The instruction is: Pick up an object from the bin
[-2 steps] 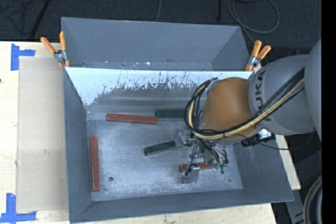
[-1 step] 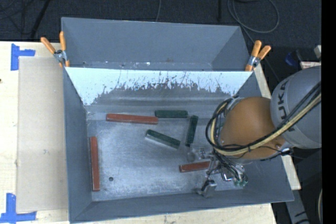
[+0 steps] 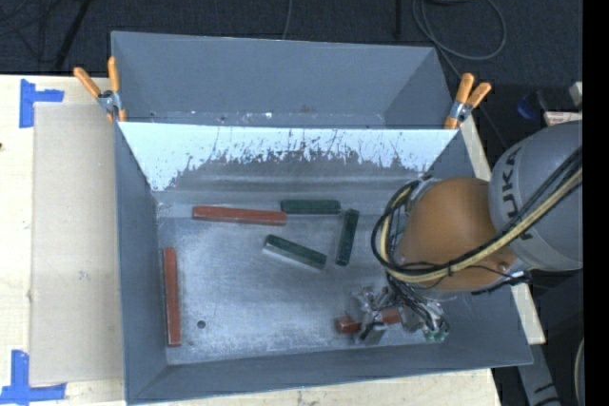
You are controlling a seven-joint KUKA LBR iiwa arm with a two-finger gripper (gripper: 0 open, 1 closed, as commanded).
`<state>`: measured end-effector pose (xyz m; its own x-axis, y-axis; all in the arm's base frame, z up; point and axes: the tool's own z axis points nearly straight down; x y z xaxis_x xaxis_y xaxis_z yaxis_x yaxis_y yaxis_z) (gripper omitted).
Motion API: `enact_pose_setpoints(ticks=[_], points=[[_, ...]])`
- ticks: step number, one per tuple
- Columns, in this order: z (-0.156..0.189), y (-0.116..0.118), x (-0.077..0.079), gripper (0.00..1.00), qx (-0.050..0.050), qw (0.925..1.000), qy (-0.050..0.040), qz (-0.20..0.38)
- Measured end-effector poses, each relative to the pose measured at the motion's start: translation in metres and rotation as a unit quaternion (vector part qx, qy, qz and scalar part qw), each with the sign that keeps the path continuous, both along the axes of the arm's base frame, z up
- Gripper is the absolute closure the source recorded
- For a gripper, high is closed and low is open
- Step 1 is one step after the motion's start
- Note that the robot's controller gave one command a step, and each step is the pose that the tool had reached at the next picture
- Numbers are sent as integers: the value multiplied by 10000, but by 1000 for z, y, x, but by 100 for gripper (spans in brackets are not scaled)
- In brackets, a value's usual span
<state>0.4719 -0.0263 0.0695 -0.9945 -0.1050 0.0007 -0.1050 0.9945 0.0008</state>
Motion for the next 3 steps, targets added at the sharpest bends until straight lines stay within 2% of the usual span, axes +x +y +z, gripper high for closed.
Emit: enact_pose_setpoints(ticks=[1,2,3], points=[[1,18,42,100,0,9989,-14,462],[127,22,101,100,-6,9899,-52,1415],[230,75,75,100,2,9380,-30,3465]])
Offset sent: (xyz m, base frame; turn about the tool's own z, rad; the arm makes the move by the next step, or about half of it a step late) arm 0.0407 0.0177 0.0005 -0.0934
